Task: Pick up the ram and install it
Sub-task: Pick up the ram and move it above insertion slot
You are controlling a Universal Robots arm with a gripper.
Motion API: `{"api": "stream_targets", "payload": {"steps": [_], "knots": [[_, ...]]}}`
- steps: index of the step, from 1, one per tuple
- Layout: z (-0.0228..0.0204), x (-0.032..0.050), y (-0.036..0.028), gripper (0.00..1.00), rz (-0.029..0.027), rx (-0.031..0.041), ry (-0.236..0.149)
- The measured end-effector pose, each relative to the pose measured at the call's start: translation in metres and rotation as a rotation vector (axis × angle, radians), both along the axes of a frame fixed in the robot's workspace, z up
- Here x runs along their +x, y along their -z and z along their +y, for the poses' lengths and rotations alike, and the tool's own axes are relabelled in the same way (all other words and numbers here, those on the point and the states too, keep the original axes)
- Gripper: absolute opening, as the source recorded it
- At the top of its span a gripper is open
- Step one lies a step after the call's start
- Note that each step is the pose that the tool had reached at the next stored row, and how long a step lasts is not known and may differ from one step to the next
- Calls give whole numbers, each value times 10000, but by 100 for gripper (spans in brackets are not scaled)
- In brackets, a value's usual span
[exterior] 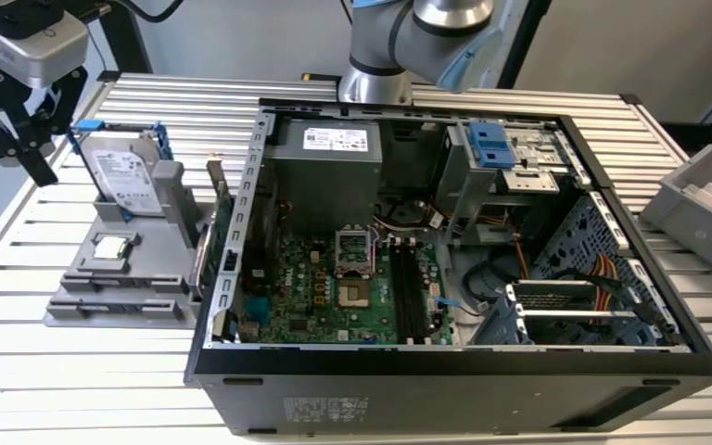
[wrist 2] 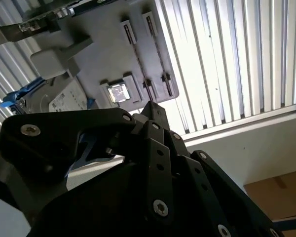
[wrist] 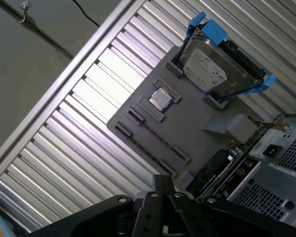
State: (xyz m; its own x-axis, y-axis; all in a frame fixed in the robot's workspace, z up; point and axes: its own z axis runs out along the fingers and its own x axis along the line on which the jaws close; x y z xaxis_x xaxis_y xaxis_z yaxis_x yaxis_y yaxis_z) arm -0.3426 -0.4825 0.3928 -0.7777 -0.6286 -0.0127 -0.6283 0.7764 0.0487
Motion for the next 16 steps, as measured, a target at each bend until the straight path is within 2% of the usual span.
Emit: {"api": "stream_targets", "payload": {"steps": [13,16], "knots": [[0,0,0,0,1,-1,-26],[0,0,0,0,0,0,-140]]}}
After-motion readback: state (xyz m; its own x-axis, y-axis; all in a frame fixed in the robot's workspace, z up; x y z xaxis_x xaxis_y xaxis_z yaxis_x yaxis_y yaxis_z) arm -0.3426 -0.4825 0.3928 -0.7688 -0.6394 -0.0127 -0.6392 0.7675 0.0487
